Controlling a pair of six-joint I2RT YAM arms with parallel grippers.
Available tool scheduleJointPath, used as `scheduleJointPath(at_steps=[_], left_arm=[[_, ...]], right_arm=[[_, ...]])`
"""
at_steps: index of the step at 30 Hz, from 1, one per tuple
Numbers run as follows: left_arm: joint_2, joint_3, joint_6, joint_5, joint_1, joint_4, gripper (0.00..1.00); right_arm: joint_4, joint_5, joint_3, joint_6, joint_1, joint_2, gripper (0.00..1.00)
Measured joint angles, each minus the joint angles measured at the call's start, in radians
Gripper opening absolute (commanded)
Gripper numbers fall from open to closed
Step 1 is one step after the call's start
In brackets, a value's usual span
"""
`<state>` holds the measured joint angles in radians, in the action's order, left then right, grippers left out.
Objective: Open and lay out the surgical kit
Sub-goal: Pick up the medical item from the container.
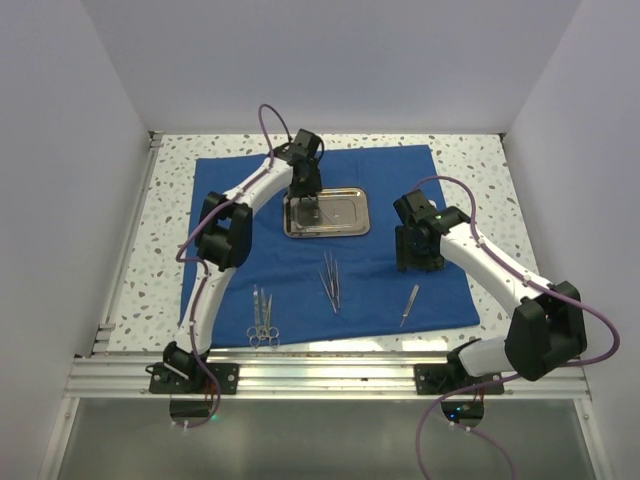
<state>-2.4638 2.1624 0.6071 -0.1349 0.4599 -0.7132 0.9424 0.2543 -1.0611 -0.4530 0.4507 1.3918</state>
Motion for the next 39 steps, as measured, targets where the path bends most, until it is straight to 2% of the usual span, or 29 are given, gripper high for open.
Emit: scheduleJointPath(at_steps=[9,17,22,32,39], left_arm=[[-0.007,0.002,-0.026,0.02,0.009,0.014,0.53],[-0.06,0.094,-0.024,0.023,0.018,-0.01,0.45],[-0.11,0.18,-0.024,-0.017,0.032,-0.038,0.43],[-0.14,0.217,-0.029,-0.162,0.074,-0.076,0.32],[-0.129,0.182,-0.035,-0.224,0.087,-0.065,0.05]], right_arm=[[0.004,0.0,-0.007,0.0,0.0,0.0,0.58],[0.012,0.01,-0.007,0.002,0.0,-0.004,0.58],[0.016,0.017,-0.006,0.001,0.0,-0.033,0.58],[0.016,0.017,0.05,-0.004,0.0,-0.079,0.58],[0.019,0.017,0.088,-0.016,0.0,-0.137,0.58]])
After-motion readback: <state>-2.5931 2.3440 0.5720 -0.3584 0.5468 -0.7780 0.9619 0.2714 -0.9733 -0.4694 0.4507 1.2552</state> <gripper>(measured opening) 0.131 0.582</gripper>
